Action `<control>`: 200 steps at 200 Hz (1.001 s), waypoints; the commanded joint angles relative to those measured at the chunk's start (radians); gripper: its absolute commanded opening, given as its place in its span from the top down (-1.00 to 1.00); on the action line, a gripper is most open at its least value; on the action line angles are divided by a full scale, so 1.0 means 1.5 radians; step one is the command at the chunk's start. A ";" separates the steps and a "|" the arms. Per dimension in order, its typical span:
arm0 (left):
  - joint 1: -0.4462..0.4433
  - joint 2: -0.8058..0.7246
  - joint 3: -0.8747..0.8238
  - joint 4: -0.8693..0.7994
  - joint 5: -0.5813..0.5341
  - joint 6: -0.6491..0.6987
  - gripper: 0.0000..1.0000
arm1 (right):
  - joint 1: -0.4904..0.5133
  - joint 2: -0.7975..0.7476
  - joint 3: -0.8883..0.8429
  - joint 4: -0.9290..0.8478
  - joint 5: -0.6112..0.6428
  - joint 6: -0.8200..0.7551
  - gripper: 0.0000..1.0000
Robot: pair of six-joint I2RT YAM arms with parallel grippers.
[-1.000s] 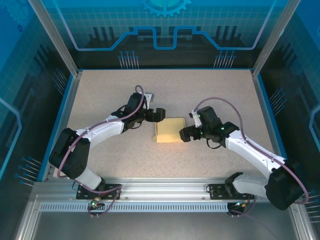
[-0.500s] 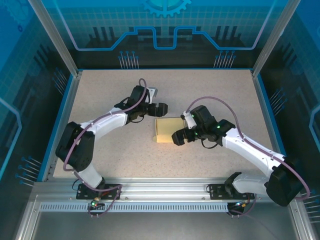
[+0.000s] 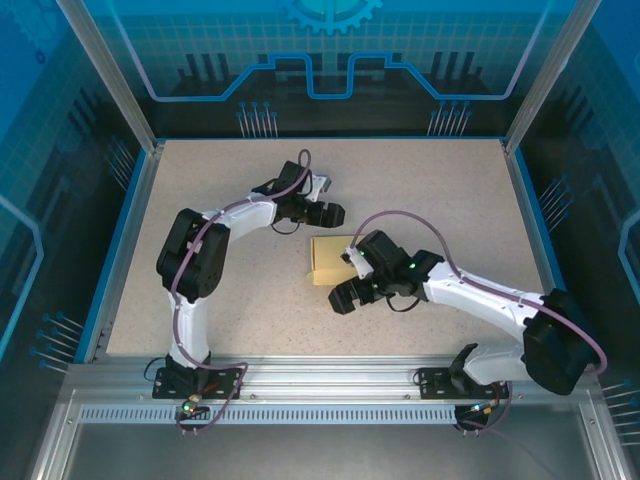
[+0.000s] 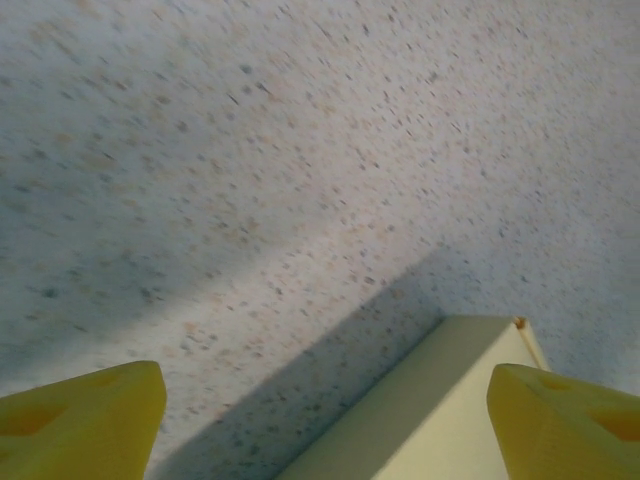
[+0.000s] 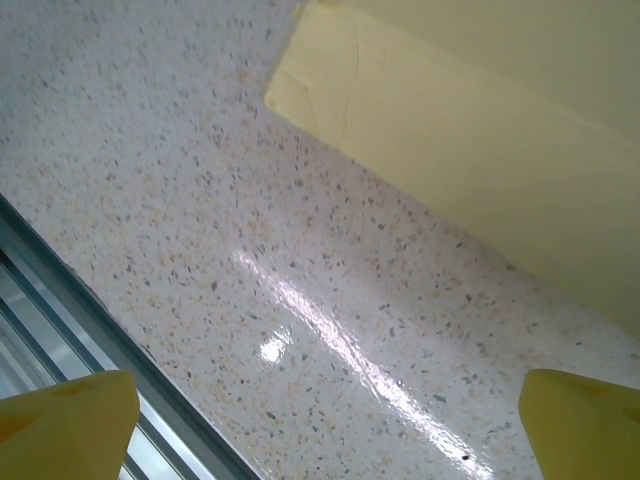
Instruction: Fold the paper box
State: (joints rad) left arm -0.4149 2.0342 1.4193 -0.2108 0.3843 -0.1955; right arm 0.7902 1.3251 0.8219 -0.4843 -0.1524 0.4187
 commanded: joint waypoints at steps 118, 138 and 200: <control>0.004 -0.174 -0.293 0.091 0.112 -0.065 -0.44 | -0.127 0.172 0.074 0.084 -0.187 -0.080 -0.93; 0.004 -0.213 -0.340 0.116 0.091 -0.083 -0.50 | -0.159 0.202 0.096 0.082 -0.197 -0.095 -0.93; 0.002 -0.212 -0.329 0.100 0.025 -0.082 -0.54 | -0.222 0.236 0.089 0.130 -0.245 -0.089 -0.88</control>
State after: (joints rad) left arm -0.4152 1.7016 0.8845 -0.0612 0.4610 -0.3145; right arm 0.4652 1.6737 0.9558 -0.3199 -0.4644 0.3008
